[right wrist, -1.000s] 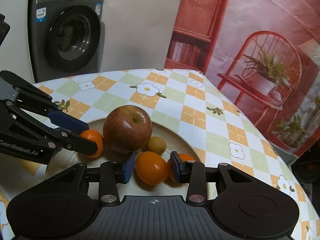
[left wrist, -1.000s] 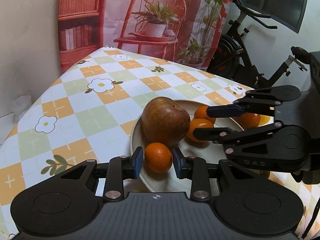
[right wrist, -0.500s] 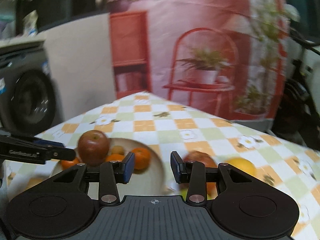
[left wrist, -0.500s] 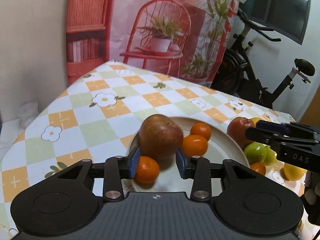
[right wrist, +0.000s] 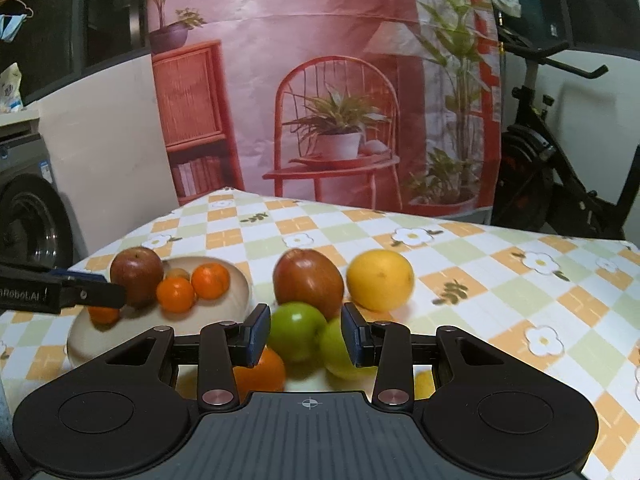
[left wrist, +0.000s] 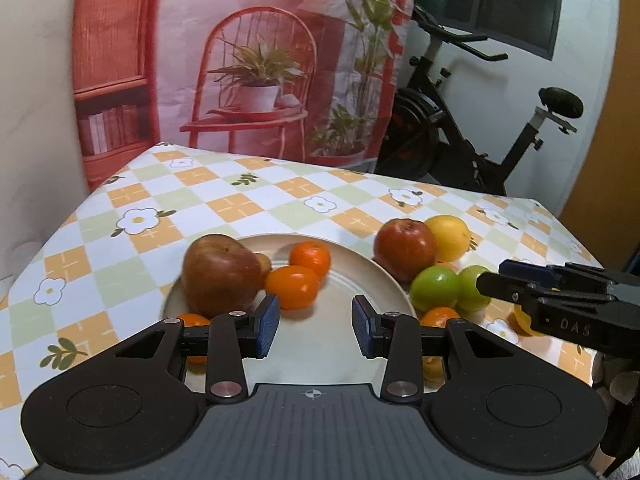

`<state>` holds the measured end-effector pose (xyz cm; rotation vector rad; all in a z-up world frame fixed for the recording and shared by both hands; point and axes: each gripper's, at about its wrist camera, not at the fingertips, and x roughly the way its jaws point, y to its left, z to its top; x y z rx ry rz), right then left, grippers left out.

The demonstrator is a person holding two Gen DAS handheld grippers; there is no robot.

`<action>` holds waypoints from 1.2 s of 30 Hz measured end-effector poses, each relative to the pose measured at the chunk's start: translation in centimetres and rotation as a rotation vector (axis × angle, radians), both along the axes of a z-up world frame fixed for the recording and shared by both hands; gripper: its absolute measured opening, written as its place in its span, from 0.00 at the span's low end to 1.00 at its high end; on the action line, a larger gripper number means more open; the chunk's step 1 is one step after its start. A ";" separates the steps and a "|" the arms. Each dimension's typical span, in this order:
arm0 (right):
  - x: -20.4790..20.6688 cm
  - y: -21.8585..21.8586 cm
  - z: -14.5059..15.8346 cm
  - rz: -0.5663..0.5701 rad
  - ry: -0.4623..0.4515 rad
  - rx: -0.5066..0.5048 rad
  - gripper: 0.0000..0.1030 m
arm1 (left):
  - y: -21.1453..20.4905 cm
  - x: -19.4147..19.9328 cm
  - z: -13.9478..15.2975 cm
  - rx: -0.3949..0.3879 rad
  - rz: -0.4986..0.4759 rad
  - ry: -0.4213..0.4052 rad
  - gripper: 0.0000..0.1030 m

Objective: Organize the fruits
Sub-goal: 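Move both tools back to the pile and close the right gripper on a tangerine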

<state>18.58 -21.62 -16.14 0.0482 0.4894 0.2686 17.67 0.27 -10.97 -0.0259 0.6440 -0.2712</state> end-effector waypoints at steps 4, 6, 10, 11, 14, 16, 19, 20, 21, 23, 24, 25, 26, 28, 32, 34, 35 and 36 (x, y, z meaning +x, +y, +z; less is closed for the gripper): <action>-0.8 -0.7 -0.6 -0.005 0.011 0.009 0.34 | -0.6 -0.3 0.0 0.006 -0.015 -0.001 0.41; -1.1 -1.1 -0.9 -0.010 0.017 0.015 0.34 | -1.0 -0.5 -0.2 0.011 -0.027 0.002 0.41; -1.4 -1.5 -1.5 -0.017 0.035 0.039 0.34 | -1.8 -0.7 -0.5 0.024 -0.056 0.011 0.41; -1.4 -1.5 -1.7 -0.015 0.039 0.042 0.34 | -1.9 -0.7 -0.6 0.026 -0.061 0.012 0.41; -1.4 -1.0 -1.8 0.012 0.046 0.048 0.34 | -2.3 -0.7 -0.9 0.035 -0.074 0.015 0.41; -1.2 -0.3 -1.9 0.042 0.051 0.043 0.34 | -2.4 -0.8 -1.0 0.040 -0.076 0.018 0.41; -0.7 0.6 -2.1 0.085 0.067 0.041 0.34 | -2.1 -0.8 -1.0 0.038 -0.066 0.021 0.41; -0.5 0.8 -2.1 0.095 0.074 0.040 0.34 | -2.0 -0.8 -0.9 0.036 -0.061 0.023 0.41; -0.3 1.1 -2.1 0.102 0.080 0.038 0.34 | -1.8 -0.8 -1.0 0.033 -0.055 0.025 0.41; 0.1 1.4 -2.2 0.109 0.087 0.041 0.35 | -1.6 -0.7 -1.0 0.027 -0.045 0.031 0.41; 0.4 1.6 -2.2 0.111 0.093 0.041 0.36 | -1.6 -0.7 -1.0 0.025 -0.043 0.033 0.41; 0.6 1.8 -2.2 0.112 0.099 0.041 0.36 | -1.6 -0.7 -1.1 0.024 -0.043 0.034 0.41; 0.8 1.9 -2.3 0.115 0.105 0.042 0.36 | -1.6 -0.8 -1.1 0.024 -0.044 0.034 0.41; 1.2 2.1 -2.4 0.121 0.114 0.042 0.36 | -1.7 -0.8 -1.0 0.024 -0.051 0.033 0.41; 1.9 2.6 -2.7 0.134 0.138 0.038 0.39 | -1.8 -0.7 -1.1 0.024 -0.057 0.032 0.41; 2.1 2.8 -2.8 0.144 0.140 0.041 0.40 | -1.7 -0.8 -1.2 0.022 -0.056 0.035 0.41; 2.1 2.8 -2.8 0.146 0.142 0.039 0.40 | -1.7 -0.8 -1.2 0.021 -0.055 0.036 0.41; 2.1 2.7 -2.8 0.145 0.143 0.042 0.40 | -1.7 -0.8 -1.2 0.020 -0.055 0.037 0.41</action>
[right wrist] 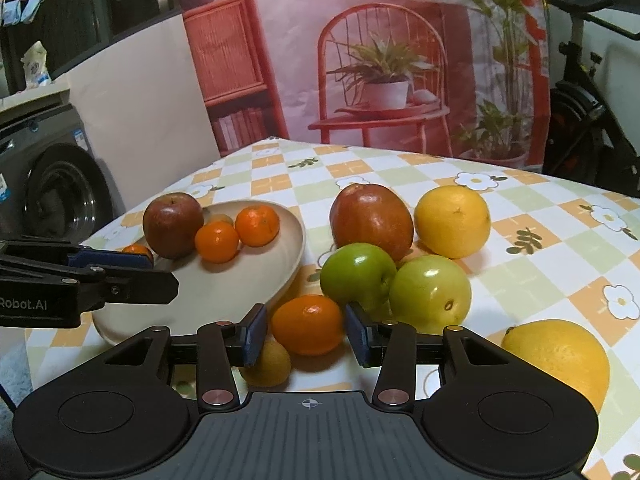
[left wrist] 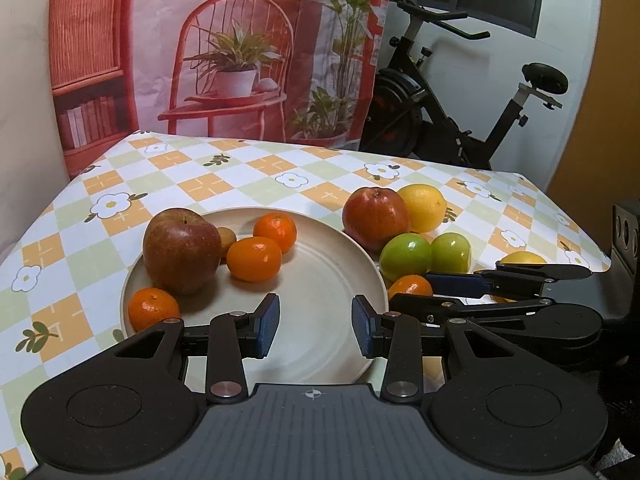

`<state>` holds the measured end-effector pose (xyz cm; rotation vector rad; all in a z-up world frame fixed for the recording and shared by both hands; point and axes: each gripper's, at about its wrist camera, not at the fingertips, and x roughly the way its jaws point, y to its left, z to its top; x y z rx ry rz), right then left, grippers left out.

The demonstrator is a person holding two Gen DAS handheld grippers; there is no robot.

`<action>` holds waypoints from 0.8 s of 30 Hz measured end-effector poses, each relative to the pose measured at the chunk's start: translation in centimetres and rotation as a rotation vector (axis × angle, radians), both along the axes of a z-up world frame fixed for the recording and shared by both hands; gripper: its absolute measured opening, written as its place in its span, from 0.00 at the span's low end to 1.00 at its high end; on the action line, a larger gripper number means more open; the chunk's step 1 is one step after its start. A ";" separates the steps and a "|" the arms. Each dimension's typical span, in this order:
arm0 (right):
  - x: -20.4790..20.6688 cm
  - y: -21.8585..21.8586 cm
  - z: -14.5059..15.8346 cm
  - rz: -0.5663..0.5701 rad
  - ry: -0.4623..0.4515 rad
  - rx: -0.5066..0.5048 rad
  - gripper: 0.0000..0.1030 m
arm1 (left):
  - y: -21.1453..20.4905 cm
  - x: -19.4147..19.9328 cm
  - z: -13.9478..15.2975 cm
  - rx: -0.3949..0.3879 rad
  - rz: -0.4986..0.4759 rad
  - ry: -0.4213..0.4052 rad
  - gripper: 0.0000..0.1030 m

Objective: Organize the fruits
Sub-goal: 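Move both tools back to the pile and close the right gripper on a tangerine, then close the left gripper on a brown kiwi while the right gripper holds the tangerine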

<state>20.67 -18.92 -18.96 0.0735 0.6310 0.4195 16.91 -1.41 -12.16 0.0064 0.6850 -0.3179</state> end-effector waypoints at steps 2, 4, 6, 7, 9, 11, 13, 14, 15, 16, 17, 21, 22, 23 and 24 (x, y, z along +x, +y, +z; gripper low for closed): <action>0.1 -0.2 -0.2 -0.006 0.016 0.009 0.39 | 0.0 0.0 0.0 0.001 -0.002 0.001 0.41; 0.1 -0.6 -0.2 -0.011 0.023 0.025 0.37 | -0.1 -0.1 0.0 0.002 -0.005 0.000 0.41; -0.1 -0.8 -0.2 -0.013 0.023 0.032 0.37 | -0.1 -0.1 0.0 0.002 -0.006 -0.001 0.41; -0.2 -0.9 -0.2 -0.019 0.020 0.034 0.36 | -0.1 -0.1 0.0 0.001 -0.007 -0.001 0.41; -0.5 -1.3 -0.1 -0.038 0.008 0.033 0.36 | -0.1 -0.1 0.0 0.000 -0.010 0.000 0.41; -0.9 -1.7 -0.1 -0.055 -0.002 0.023 0.36 | -0.1 -0.1 0.0 -0.002 -0.019 0.002 0.41; -1.3 -2.3 0.0 -0.072 -0.007 0.015 0.36 | -0.2 -0.2 0.0 -0.004 -0.030 0.002 0.41; -1.6 -2.7 0.0 -0.082 -0.007 0.014 0.36 | -0.3 -0.2 0.0 -0.006 -0.036 0.003 0.41; -1.8 -3.1 -0.1 -0.088 -0.005 0.016 0.36 | -0.4 -0.3 -0.1 -0.008 -0.043 0.003 0.41; -2.1 -3.4 -0.1 -0.092 -0.006 0.016 0.36 | -0.5 -0.4 -0.1 -0.010 -0.050 0.004 0.41; -2.3 -3.6 -0.1 -0.098 -0.006 0.012 0.36 | -0.6 -0.4 -0.1 -0.011 -0.058 0.005 0.40; -3.2 -4.5 -0.2 -0.108 -0.010 0.015 0.36 | -1.1 -0.6 -0.2 -0.011 -0.091 0.009 0.39; -3.4 -4.6 -0.2 -0.107 -0.011 0.016 0.36 | -1.2 -0.6 -0.2 -0.013 -0.103 0.009 0.38; -3.5 -4.6 -0.2 -0.105 -0.012 0.015 0.36 | -1.4 -0.7 -0.2 -0.014 -0.118 0.009 0.38; -3.6 -4.7 -0.2 -0.105 -0.014 0.014 0.36 | -1.5 -0.8 -0.2 -0.014 -0.133 0.008 0.37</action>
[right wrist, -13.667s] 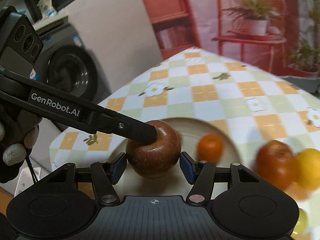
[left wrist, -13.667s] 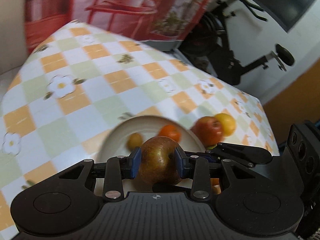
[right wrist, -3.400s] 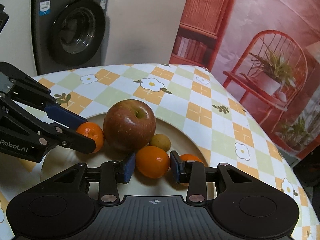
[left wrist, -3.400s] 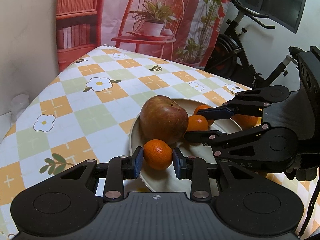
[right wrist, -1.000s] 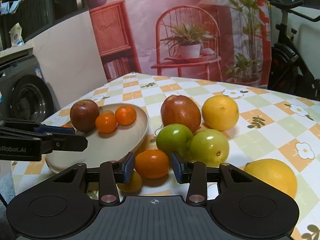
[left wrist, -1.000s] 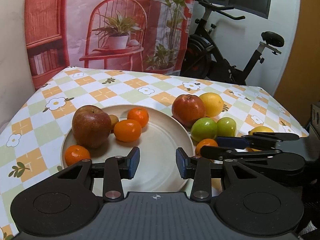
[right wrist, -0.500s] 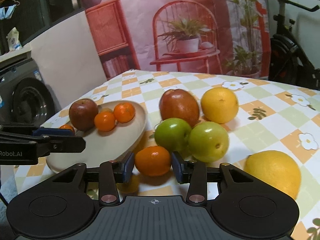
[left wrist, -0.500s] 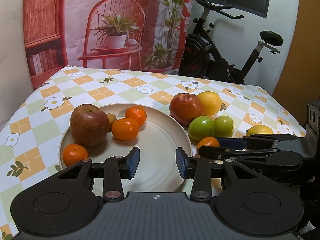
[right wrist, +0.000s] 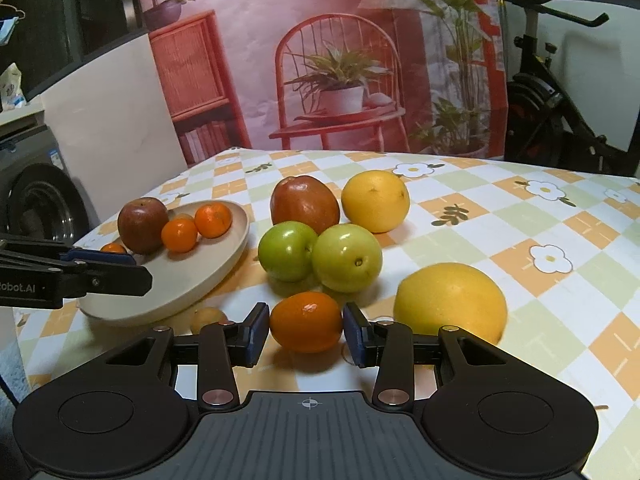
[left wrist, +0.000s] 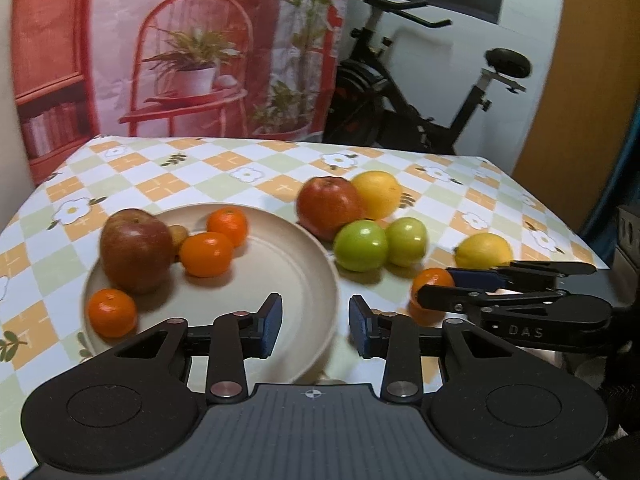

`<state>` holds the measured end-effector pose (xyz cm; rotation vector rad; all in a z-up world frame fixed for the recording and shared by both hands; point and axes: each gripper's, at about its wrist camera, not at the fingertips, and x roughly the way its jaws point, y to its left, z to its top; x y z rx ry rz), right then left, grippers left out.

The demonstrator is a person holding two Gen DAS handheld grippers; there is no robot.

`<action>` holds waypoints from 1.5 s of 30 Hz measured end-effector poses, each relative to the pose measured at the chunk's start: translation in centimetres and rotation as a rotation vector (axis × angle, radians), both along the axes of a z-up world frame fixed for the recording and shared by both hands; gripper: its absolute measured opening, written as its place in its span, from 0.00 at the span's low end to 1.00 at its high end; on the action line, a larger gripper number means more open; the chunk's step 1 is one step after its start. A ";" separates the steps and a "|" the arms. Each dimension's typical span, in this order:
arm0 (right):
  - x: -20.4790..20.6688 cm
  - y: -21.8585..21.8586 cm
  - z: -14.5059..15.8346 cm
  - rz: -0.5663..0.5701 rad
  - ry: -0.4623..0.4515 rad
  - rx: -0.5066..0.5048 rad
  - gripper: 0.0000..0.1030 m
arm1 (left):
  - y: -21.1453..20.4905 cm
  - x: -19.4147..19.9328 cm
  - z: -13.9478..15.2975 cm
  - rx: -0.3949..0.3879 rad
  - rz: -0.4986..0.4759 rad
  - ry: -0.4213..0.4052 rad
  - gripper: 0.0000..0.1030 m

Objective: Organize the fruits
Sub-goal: 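Close the left gripper on a brown kiwi while the right gripper holds the tangerine, then carry the kiwi and tangerine in both grippers over the plate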

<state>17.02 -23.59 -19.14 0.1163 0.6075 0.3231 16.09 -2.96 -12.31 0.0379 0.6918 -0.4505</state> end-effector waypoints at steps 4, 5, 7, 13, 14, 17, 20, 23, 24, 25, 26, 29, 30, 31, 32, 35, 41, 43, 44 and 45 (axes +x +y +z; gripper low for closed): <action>-0.4 -0.1 0.1 0.004 -0.007 -0.001 0.36 | -0.8 -0.4 -0.1 0.007 -0.063 0.001 0.34; -0.5 -0.1 0.1 0.004 -0.009 0.001 0.36 | -1.0 -0.4 -0.3 0.011 -0.080 0.008 0.34; -0.6 -0.2 0.1 0.001 -0.012 0.008 0.36 | -1.4 -0.5 -0.5 0.019 -0.103 0.026 0.34; -0.7 -0.5 0.1 -0.002 -0.019 0.027 0.36 | -2.2 -0.1 -1.4 0.032 -0.136 0.071 0.33; -0.7 -0.5 0.1 0.000 -0.021 0.029 0.36 | -2.3 0.0 -1.5 0.032 -0.140 0.078 0.32; -0.8 -0.7 0.0 0.001 -0.022 0.037 0.36 | -2.4 0.2 -1.9 0.038 -0.150 0.106 0.32; -0.9 -0.8 0.0 0.000 -0.025 0.044 0.36 | -2.5 0.4 -2.3 0.050 -0.145 0.133 0.32; -0.9 -0.9 0.1 0.002 -0.028 0.051 0.36 | -2.5 0.7 -2.4 0.068 -0.127 0.137 0.32; -0.9 -0.9 0.1 0.002 -0.029 0.052 0.36 | -2.6 0.8 -2.5 0.074 -0.125 0.135 0.32; -0.9 -0.9 0.1 0.003 -0.030 0.053 0.36 | -2.8 0.8 -2.5 0.084 -0.123 0.131 0.33; -0.9 -0.9 0.1 0.003 -0.030 0.055 0.36 | -2.9 0.7 -2.4 0.097 -0.119 0.124 0.33; -0.9 -0.9 0.1 0.002 -0.030 0.053 0.36 | -3.2 0.7 -2.4 0.115 -0.128 0.111 0.33; -0.9 -0.9 0.1 0.003 -0.029 0.053 0.36 | -3.3 0.7 -2.4 0.120 -0.127 0.107 0.33; -0.9 -0.9 0.1 0.003 -0.028 0.053 0.36 | -3.4 0.7 -2.4 0.127 -0.125 0.102 0.33; -0.9 -0.9 0.1 0.003 -0.028 0.054 0.36 | -3.5 0.8 -2.4 0.128 -0.126 0.099 0.33; -0.8 -0.8 0.1 0.002 -0.026 0.054 0.36 | -3.9 0.9 -2.4 0.136 -0.128 0.087 0.33; -0.7 -0.8 0.1 0.006 -0.018 0.058 0.36 | -4.5 1.3 -2.5 0.143 -0.132 0.065 0.33; -0.6 -0.7 0.1 0.004 -0.016 0.059 0.36 | -4.6 1.4 -2.6 0.145 -0.135 0.056 0.33; -0.6 -0.7 0.0 0.005 -0.015 0.058 0.36 | -4.7 1.4 -2.6 0.146 -0.137 0.053 0.33; -0.5 -0.7 0.0 0.005 -0.015 0.058 0.36 | -4.8 1.4 -2.7 0.148 -0.140 0.049 0.33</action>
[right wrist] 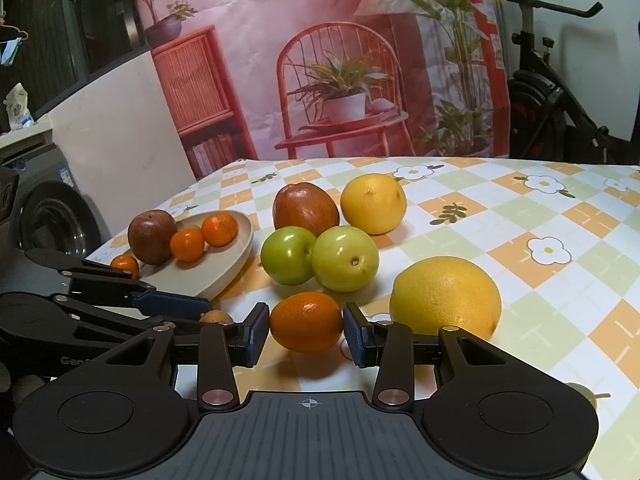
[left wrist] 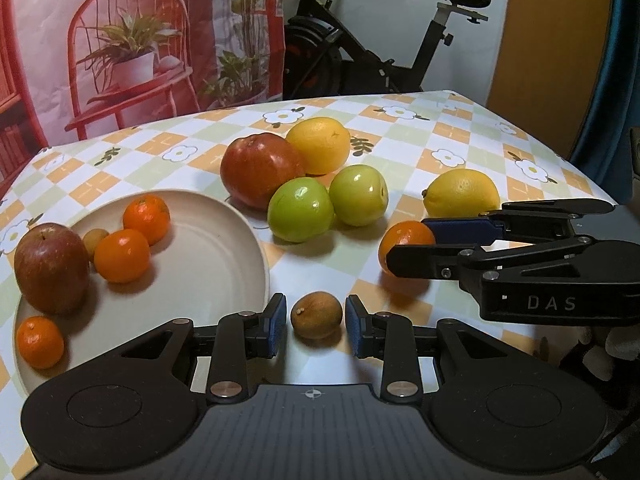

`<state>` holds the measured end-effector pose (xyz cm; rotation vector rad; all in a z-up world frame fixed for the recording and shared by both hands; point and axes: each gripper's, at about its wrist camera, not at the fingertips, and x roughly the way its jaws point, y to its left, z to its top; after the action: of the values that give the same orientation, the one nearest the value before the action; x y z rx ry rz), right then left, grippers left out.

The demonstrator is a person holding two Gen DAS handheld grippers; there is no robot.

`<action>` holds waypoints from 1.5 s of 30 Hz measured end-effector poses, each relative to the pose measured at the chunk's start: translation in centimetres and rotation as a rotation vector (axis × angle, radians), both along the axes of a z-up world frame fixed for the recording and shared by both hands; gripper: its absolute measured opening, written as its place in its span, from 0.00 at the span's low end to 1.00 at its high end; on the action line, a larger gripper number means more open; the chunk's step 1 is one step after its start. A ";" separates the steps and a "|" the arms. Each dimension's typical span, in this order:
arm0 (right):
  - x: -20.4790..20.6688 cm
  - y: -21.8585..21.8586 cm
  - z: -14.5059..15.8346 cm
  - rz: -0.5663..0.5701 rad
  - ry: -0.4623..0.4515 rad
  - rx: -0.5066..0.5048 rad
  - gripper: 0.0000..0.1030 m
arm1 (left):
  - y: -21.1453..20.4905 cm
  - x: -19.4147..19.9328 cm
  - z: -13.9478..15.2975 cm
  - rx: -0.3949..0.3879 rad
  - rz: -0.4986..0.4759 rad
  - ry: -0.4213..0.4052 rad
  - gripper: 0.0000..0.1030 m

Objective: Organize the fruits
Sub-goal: 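Carry the kiwi and tangerine in both grippers over the plate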

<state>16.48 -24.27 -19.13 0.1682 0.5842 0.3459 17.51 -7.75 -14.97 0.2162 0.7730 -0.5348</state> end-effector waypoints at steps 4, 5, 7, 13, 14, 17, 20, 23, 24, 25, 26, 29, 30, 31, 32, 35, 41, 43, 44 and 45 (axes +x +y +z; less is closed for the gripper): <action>0.1 0.1 -0.1 0.004 0.002 -0.003 0.36 | 0.0 -0.2 0.0 0.004 0.000 -0.005 0.29; 0.1 0.1 -0.1 0.006 0.003 -0.003 0.36 | 0.1 -0.2 0.0 0.000 0.003 -0.004 0.29; 0.2 0.2 -0.1 0.005 0.003 -0.002 0.36 | 0.3 -0.3 0.0 -0.007 0.012 -0.006 0.29; 0.4 0.2 -0.2 0.007 0.006 -0.008 0.36 | 0.7 -0.6 0.5 -0.040 0.021 -0.022 0.29; 0.4 0.2 -0.2 0.008 0.006 -0.008 0.36 | 0.7 -0.7 0.6 -0.041 0.016 -0.030 0.29; 0.3 0.2 -0.3 0.009 0.008 -0.011 0.36 | 0.5 -1.0 0.8 -0.041 0.003 -0.051 0.29; 0.3 0.3 -0.3 0.010 0.009 -0.012 0.36 | 0.5 -1.1 0.9 -0.043 0.000 -0.061 0.29; 0.4 0.3 -0.4 0.011 0.010 -0.015 0.36 | 0.5 -1.1 1.0 -0.047 0.007 -0.068 0.29; 0.4 0.3 -0.4 0.012 0.011 -0.016 0.36 | 0.6 -1.1 1.0 -0.048 0.008 -0.070 0.29; 0.4 0.3 -0.4 0.013 0.012 -0.017 0.36 | 0.6 -1.1 1.1 -0.049 0.009 -0.073 0.29; 0.4 0.3 -0.4 0.013 0.012 -0.017 0.36 | 0.6 -1.2 1.1 -0.050 0.009 -0.075 0.29; 0.4 0.3 -0.4 0.015 0.014 -0.019 0.36 | 0.6 -1.3 1.2 -0.051 0.008 -0.082 0.29; 0.4 0.3 -0.4 0.015 0.014 -0.020 0.36 | 0.7 -1.3 1.2 -0.052 0.007 -0.084 0.29; 0.4 0.3 -0.4 0.016 0.015 -0.021 0.36 | 0.7 -1.3 1.2 -0.052 0.007 -0.087 0.29; 0.4 0.3 -0.4 0.017 0.015 -0.022 0.36 | 0.7 -1.4 1.3 -0.052 0.006 -0.089 0.29; 0.4 0.3 -0.4 0.019 0.017 -0.024 0.36 | 0.7 -1.4 1.3 -0.052 0.007 -0.093 0.29; 0.5 0.4 -0.4 0.019 0.017 -0.024 0.36 | 1.2 -1.3 1.5 -0.058 0.029 -0.103 0.29; 0.4 0.4 -0.4 0.021 0.017 -0.025 0.36 | 1.5 -1.2 1.7 -0.064 0.045 -0.105 0.29; 0.4 0.4 -0.4 0.020 0.017 -0.025 0.36 | 1.6 -1.1 1.7 -0.066 0.052 -0.106 0.29; 0.4 0.4 -0.4 0.020 0.017 -0.025 0.36 | 1.7 -0.9 1.8 -0.068 0.059 -0.106 0.29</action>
<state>16.92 -23.87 -19.57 0.1417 0.6069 0.3569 16.57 -6.09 -13.19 0.1569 0.6550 -0.4890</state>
